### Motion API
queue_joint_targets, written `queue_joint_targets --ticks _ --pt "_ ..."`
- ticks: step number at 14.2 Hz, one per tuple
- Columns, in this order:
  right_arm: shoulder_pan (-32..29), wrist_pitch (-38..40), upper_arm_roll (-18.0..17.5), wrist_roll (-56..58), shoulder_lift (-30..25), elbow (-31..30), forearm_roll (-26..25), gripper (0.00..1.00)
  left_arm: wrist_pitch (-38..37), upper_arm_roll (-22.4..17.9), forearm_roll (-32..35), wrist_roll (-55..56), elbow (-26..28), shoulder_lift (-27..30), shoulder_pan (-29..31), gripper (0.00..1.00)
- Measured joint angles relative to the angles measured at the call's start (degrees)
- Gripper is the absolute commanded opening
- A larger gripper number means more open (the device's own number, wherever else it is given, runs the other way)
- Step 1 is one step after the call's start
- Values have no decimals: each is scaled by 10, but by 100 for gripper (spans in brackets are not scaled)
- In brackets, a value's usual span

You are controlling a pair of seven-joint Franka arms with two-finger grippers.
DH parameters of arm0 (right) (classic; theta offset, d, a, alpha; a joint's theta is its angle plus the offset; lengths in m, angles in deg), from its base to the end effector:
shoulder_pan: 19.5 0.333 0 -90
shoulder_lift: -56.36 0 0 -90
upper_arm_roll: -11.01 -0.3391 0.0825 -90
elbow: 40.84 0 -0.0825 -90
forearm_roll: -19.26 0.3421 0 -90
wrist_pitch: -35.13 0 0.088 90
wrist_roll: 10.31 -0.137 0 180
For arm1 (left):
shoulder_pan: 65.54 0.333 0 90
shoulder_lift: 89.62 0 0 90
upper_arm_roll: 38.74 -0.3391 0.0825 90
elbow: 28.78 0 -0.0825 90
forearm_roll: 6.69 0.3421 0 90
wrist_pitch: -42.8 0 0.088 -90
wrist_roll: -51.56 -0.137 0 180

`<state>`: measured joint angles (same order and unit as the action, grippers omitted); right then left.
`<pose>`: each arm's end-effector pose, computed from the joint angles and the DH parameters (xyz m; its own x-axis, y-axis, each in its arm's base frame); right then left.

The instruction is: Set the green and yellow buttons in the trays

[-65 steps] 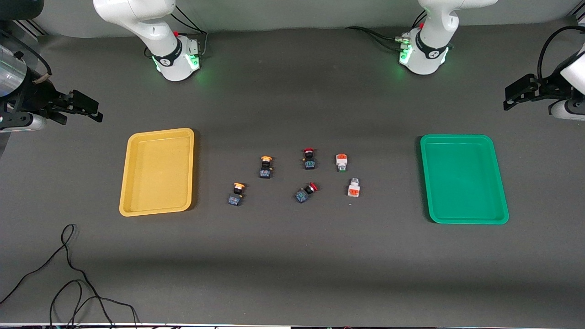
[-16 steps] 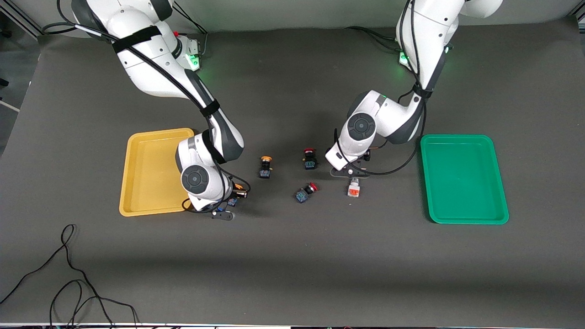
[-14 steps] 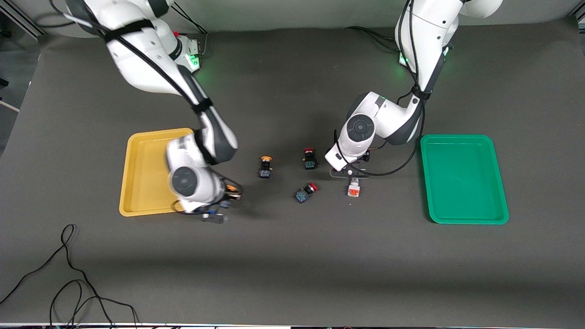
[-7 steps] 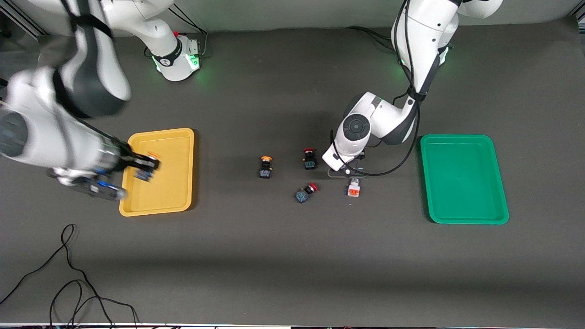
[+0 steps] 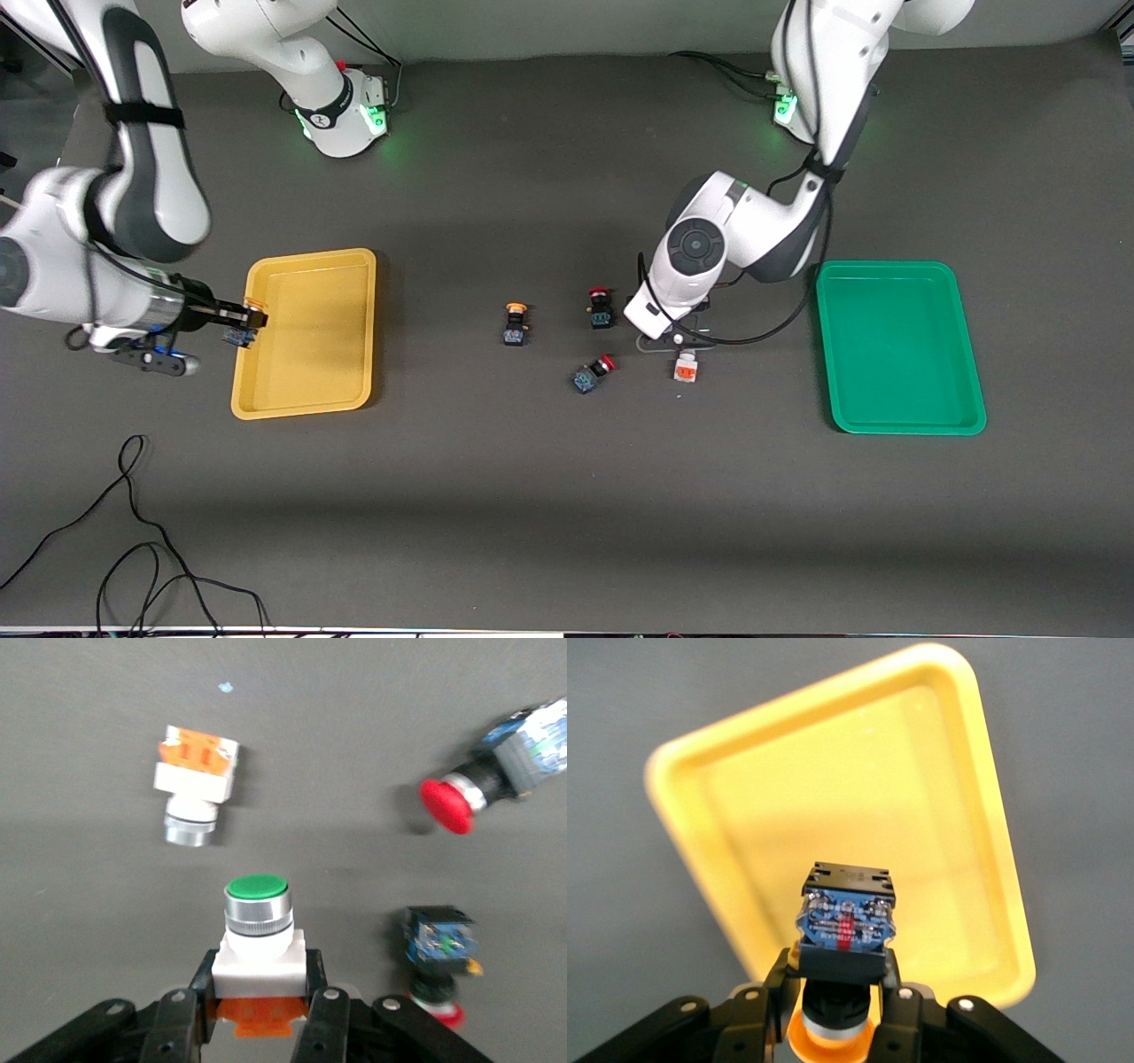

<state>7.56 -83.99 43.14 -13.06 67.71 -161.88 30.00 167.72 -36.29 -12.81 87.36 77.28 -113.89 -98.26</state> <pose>0.5106 -0.0255 0.3406 0.9514 -0.2357 -0.1979 -0.2459 -0.9689 -0.0282 0.4907 -0.3517 0.3056 0.9876 0.0769 -0.1368 0.0808 -0.9965 0.0231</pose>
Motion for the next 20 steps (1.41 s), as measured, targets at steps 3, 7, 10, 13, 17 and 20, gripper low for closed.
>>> queue_joint_targets --ticks 3,7,10,13,17,20 --pt "4 -103 -2 60 35 -71 54 0 -100 -3 -7 -15 -19 77 42 23" --pt "5 -117 -2 138 68 -77 120 100 -210 -9 1 -159 -13 127 158 23" --pt "6 -112 -2 138 66 -66 122 100 -210 -13 45 -289 4 126 274 23" --pt "12 -23 -3 113 60 -10 129 100 -109 -13 76 -344 56 103 326 24" --pt "72 95 -35 -81 51 107 136 100 62 -13 101 -349 121 10 339 41" --pt "225 86 -47 -268 92 177 158 100 86 -12 103 -350 117 -25 347 100"
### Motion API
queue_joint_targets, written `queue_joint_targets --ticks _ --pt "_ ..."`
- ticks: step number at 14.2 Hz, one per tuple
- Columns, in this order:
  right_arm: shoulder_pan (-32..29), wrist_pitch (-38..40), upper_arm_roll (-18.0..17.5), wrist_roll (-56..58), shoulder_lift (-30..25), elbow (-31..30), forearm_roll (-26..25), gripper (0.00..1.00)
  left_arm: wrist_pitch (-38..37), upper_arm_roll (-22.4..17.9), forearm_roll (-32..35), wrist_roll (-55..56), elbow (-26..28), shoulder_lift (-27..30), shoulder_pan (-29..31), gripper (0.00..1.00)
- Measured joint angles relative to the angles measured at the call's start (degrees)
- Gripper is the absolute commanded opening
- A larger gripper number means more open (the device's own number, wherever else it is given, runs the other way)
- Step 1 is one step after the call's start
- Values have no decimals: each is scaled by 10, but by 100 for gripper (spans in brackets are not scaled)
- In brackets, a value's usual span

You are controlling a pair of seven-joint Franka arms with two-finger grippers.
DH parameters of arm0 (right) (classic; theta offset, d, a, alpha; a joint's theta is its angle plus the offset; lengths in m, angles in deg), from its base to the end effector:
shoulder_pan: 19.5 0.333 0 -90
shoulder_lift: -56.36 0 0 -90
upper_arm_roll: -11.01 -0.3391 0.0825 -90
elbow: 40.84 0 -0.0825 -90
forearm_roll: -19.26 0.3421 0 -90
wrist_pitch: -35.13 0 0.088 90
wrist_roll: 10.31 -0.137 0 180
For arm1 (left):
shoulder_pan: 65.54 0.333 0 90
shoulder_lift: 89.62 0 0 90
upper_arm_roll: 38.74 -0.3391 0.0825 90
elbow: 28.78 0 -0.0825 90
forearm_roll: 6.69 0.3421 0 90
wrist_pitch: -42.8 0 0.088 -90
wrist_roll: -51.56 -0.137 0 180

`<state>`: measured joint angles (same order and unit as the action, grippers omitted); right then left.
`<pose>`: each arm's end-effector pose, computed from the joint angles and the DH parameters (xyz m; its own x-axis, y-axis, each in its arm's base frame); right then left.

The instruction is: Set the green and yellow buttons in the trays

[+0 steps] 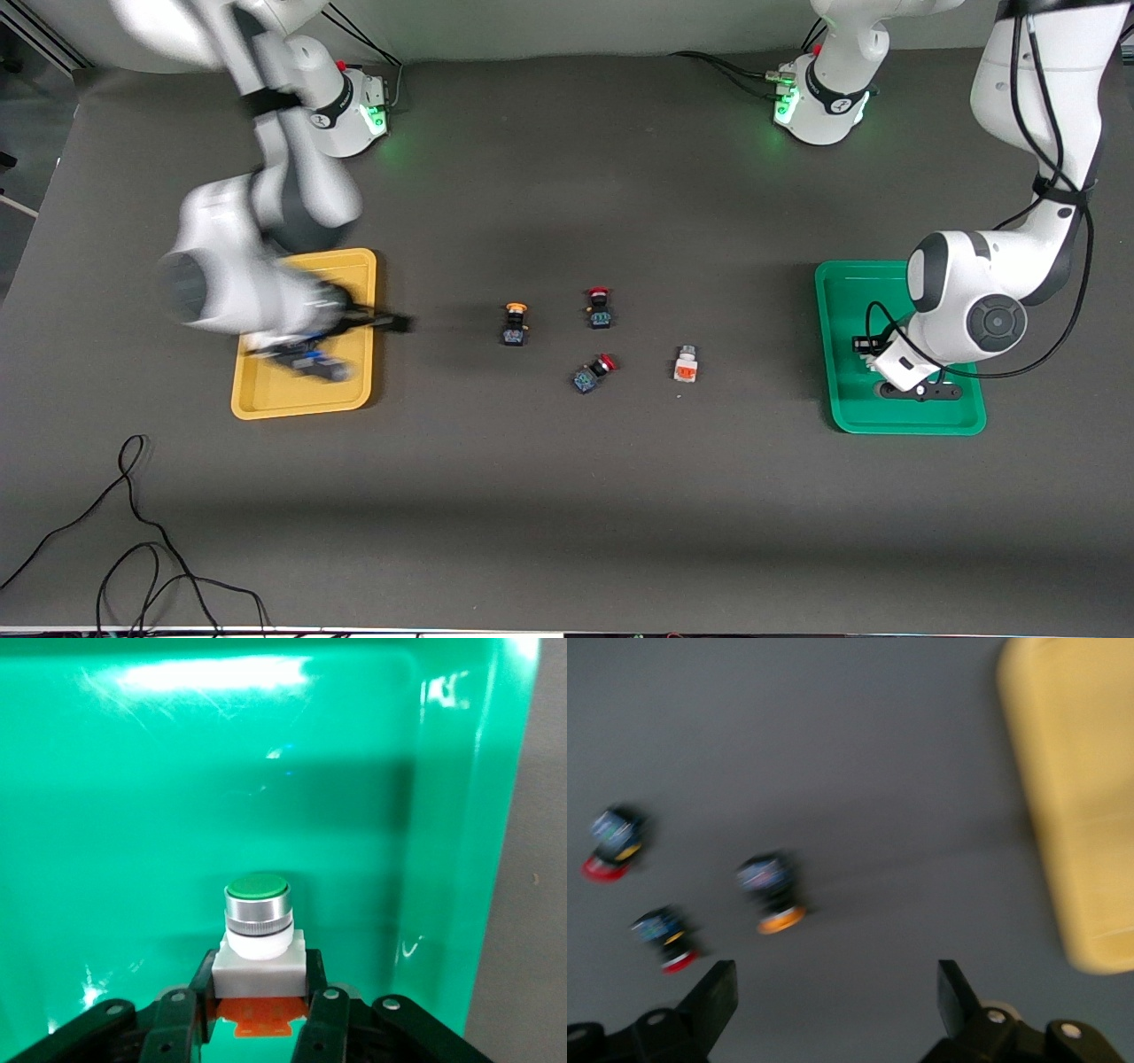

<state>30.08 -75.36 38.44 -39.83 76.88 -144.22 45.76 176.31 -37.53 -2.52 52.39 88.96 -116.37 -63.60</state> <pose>0.5153 0.2802 0.3685 0.9136 -0.2890 -0.2860 -0.3290 -0.9388 -0.1023 0.5525 0.0100 0.2170 0.9814 -0.0227 -0.1905 -0.0300 -0.9989 -0.0355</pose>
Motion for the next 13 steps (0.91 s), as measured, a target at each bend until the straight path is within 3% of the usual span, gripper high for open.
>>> queue_joint_targets --ticks 2,4,8,13 --pt "83 -19 -1 -59 64 48 37 100 -2 1 0 0 -9 6 0 100" --pt "117 -56 -1 -72 116 68 47 100 -32 1 1 0 -30 18 0 100" --pt "120 -125 2 -70 191 70 48 100 -179 5 1 -10 -138 59 0 100" --pt "119 -166 5 -40 239 71 49 99 -186 54 -3 35 -171 59 -40 100"
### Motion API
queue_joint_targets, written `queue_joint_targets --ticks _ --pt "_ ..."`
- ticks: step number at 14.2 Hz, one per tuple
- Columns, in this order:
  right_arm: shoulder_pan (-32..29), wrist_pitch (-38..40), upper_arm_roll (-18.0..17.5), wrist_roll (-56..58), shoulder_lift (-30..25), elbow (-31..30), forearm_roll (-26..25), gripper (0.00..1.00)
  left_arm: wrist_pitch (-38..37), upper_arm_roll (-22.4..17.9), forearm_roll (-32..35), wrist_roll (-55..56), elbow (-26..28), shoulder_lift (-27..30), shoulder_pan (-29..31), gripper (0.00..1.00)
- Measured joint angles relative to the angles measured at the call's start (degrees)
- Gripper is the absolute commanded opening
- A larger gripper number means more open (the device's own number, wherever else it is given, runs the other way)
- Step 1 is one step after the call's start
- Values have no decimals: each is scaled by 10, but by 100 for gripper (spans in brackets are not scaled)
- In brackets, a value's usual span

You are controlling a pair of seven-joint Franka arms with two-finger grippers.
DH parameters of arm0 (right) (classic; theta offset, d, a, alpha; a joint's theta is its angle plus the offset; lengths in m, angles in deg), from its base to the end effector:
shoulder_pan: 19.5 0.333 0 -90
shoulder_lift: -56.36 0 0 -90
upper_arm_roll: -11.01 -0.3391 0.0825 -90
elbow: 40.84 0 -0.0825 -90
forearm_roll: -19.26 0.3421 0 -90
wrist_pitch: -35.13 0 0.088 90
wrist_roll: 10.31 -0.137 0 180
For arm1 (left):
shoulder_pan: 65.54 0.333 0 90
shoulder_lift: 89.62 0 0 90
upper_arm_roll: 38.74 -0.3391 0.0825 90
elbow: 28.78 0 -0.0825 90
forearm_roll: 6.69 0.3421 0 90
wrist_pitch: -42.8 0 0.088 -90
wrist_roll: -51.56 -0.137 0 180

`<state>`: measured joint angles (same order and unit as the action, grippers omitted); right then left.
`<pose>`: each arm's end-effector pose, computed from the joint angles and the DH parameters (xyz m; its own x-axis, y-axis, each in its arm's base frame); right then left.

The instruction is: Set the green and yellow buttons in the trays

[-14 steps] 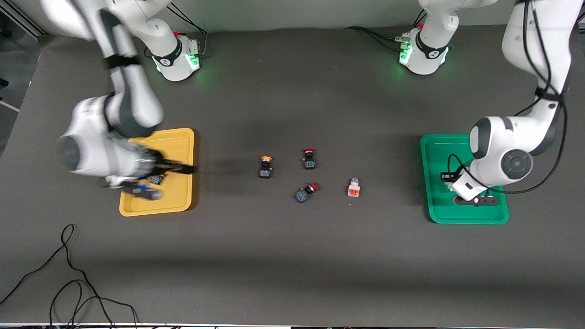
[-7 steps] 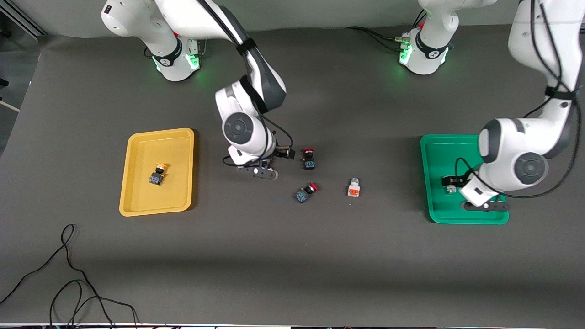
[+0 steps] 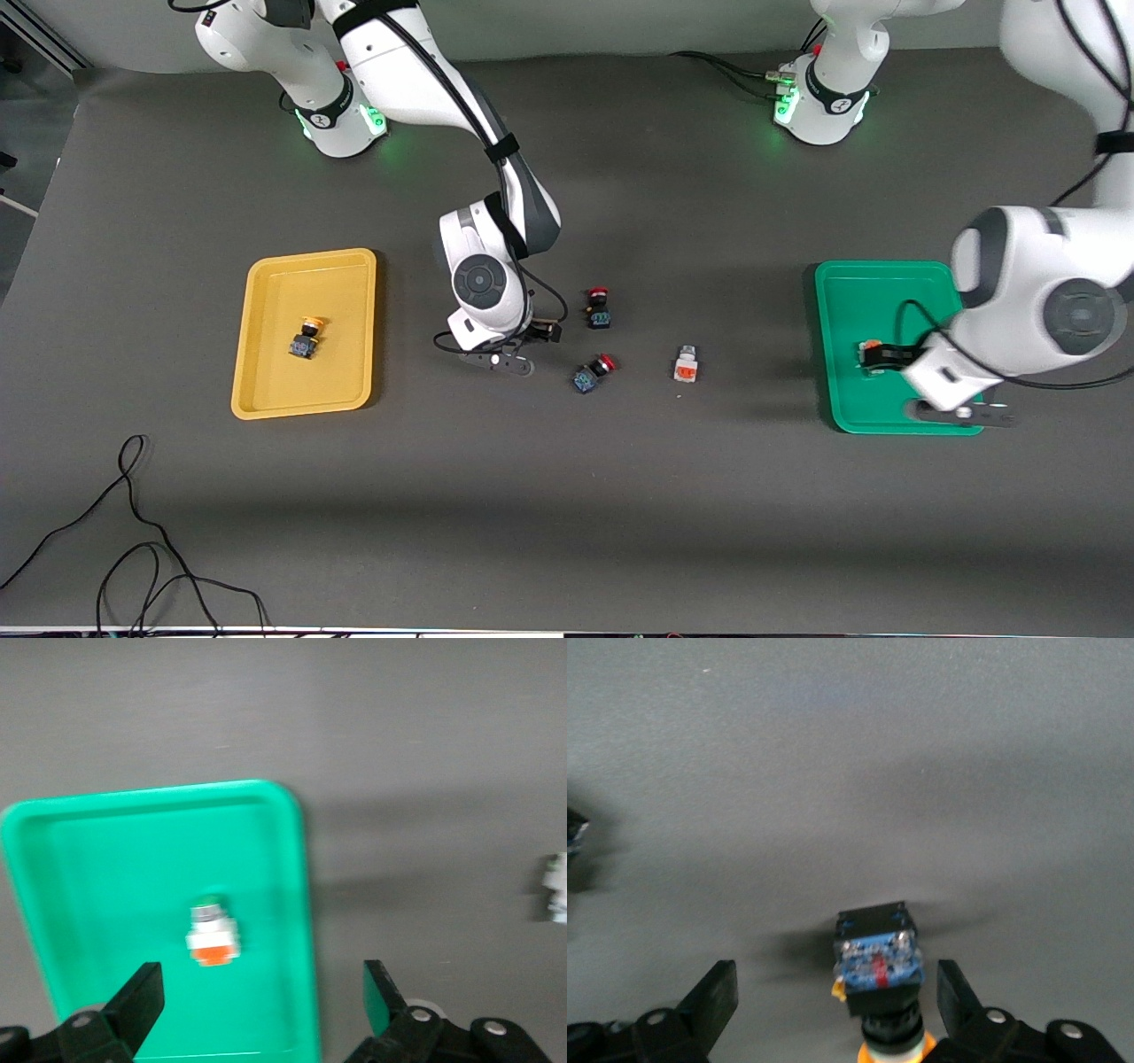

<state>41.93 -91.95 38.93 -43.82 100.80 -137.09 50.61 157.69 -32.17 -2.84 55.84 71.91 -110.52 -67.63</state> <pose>0.5012 0.4083 0.1938 0.9571 -0.2592 -0.1292 -0.2588 -0.9657 0.0205 0.5989 -0.0793 0.3663 0.9885 -0.1008 -0.1125 -0.1043 -0.9942 -0.0250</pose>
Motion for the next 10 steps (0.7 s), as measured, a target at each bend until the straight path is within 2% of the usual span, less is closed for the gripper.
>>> queue_joint_targets --ticks 1,2,3,4,5,7,10 --pt "0 0 0 3 2 -1 0 96 7 7 0 26 -1 -4 -25 100" --pt "1 -1 0 5 2 -4 0 85 14 11 0 49 -4 -11 -55 100" --pt "3 -1 0 7 3 -6 0 68 18 13 0 70 -13 -23 -87 100" --pt "6 -1 0 7 3 -10 0 29 19 14 0 91 -26 -40 -115 100" --pt "9 -3 0 8 3 -14 0 0 25 15 0 114 -38 -57 -140 100" --pt "12 -4 0 11 2 -18 0 0 55 15 0 154 -53 -93 -180 100" --pt "13 3 11 26 -9 -19 0 0 110 14 0 169 -55 -144 -194 100"
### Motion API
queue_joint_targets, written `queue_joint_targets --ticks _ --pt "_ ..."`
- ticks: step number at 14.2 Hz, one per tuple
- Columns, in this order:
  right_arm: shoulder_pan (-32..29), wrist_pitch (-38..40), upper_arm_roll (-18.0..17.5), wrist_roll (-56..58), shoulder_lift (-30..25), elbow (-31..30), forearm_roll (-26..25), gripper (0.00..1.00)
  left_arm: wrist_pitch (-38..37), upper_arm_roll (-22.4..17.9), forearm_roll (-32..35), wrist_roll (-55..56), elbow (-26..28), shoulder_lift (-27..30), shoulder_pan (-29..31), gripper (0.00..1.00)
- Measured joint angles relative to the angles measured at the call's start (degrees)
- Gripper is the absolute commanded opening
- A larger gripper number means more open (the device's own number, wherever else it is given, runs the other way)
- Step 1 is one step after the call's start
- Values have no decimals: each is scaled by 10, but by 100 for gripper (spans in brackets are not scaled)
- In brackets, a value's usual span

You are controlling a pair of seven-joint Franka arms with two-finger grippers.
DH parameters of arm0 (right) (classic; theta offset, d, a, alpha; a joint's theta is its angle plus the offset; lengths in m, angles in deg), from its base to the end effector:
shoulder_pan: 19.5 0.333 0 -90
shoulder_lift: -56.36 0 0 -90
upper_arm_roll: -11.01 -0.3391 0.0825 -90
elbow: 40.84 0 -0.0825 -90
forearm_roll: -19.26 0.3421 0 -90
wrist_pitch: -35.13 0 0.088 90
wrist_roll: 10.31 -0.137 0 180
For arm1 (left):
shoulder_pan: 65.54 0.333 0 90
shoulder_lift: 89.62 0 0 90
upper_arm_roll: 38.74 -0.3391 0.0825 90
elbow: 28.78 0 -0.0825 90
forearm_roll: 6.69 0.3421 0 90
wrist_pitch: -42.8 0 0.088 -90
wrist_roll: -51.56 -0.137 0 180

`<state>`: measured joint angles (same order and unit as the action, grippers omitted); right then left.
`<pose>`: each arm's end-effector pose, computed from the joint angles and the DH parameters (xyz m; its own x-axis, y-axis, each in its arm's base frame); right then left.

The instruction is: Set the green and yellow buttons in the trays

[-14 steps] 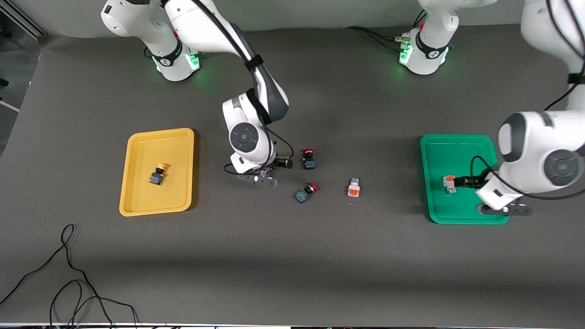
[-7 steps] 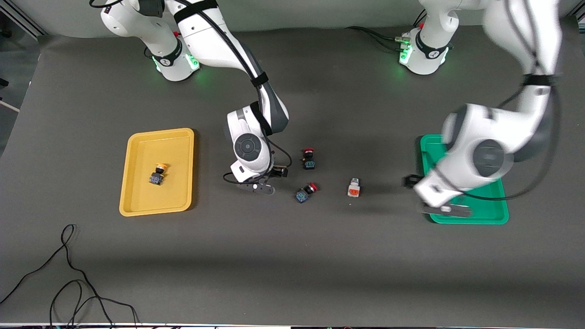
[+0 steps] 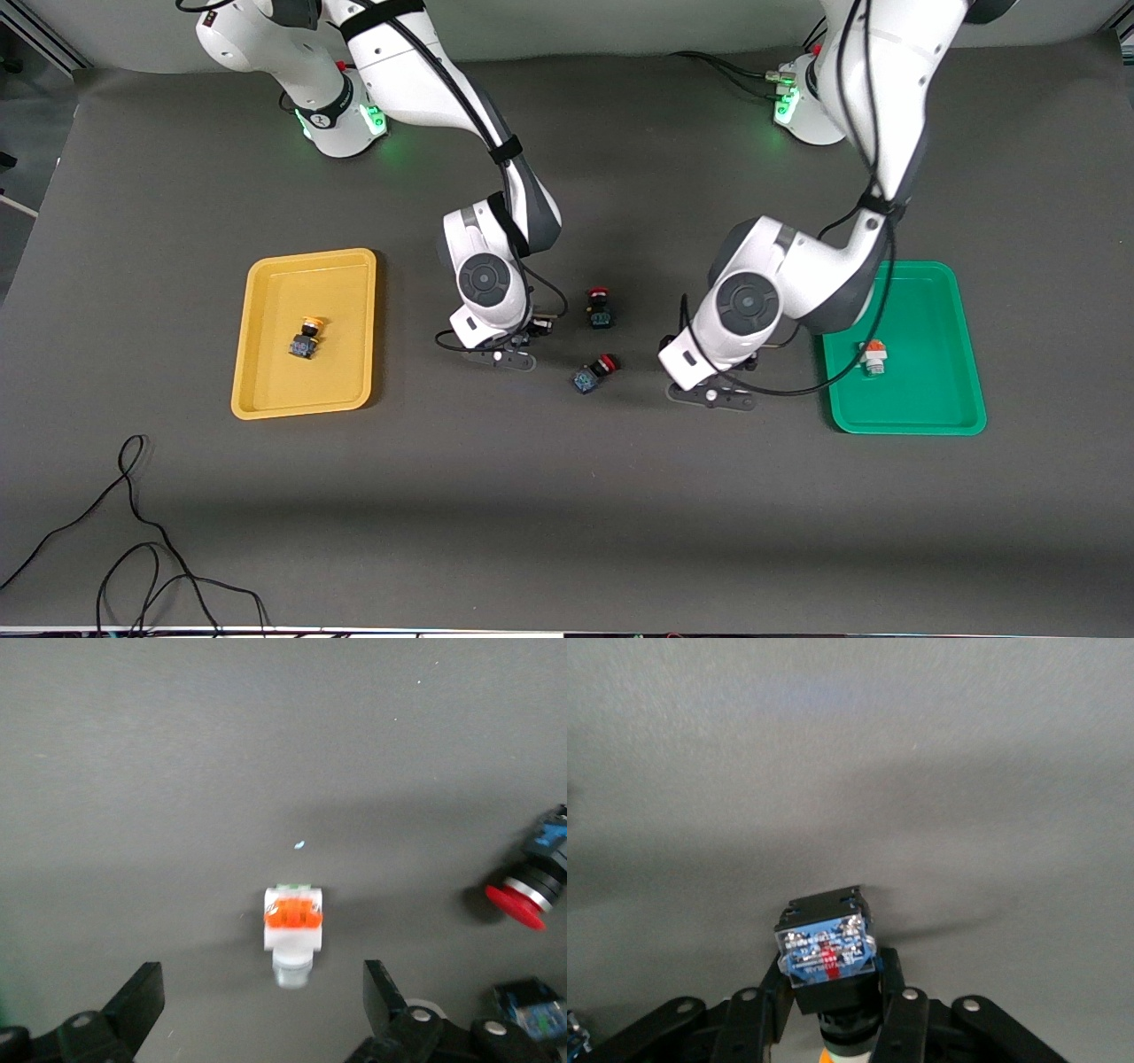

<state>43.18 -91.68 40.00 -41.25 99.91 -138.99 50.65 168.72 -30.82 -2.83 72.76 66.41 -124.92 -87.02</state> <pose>0.4937 0.4030 0.1946 0.9659 -0.2203 -0.1363 -0.2182 -0.9754 0.0302 0.5771 -0.3082 0.2621 0.9838 -0.1613 -0.0781 -0.1618 -0.9868 0.0000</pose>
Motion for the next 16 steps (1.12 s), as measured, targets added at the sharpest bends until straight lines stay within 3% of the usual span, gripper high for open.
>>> queue_joint_targets --ticks 1,3,5,7,8,10,11,13,15,16 --pt "1 11 16 21 -5 0 0 0 19 -2 0 0 0 -17 1 100" --pt "-1 77 84 102 -29 6 0 0 49 -3 0 0 -2 -47 1 96" --pt "-25 196 160 192 -75 24 2 0 54 -2 0 1 -6 -62 -1 54" --pt "-71 287 214 288 -128 27 2 0 53 -2 0 19 -9 -62 -2 34" --pt "-91 305 238 343 -145 13 1 0 51 -1 0 30 -12 -62 -3 30" --pt "-115 277 273 441 -155 -50 1 0 49 -1 0 47 -14 -62 -9 27" --pt "-120 226 278 478 -153 -99 2 0 45 -1 0 56 -14 -62 -11 25" --pt "-114 108 272 516 -145 -198 13 0 38 -1 0 65 -15 -61 -13 24" --pt "-102 47 257 527 -135 -255 50 0 21 -1 -2 69 -19 -60 -13 23" --pt "-95 39 251 527 -131 -264 62 36 4 -1 -7 70 -25 -57 -12 22"
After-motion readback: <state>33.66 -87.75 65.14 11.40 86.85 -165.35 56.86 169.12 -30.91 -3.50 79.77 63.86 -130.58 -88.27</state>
